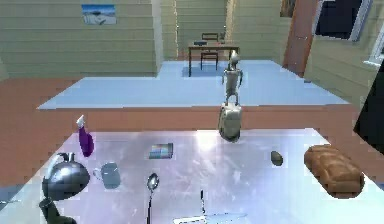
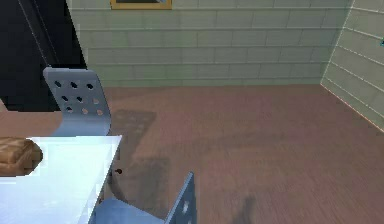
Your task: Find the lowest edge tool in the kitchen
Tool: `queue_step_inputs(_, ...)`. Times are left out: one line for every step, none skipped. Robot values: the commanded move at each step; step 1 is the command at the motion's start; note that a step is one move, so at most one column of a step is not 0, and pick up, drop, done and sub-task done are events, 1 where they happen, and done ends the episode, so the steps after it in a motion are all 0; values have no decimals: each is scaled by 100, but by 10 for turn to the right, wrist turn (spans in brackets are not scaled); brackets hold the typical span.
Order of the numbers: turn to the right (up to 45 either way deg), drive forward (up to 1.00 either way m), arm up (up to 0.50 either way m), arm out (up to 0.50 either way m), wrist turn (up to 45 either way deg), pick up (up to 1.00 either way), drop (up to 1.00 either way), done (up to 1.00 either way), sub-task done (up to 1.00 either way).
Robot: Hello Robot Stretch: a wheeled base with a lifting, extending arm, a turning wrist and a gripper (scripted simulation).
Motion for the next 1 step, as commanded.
queue_step_inputs(0,0,0,0,0,0,0,100,0)
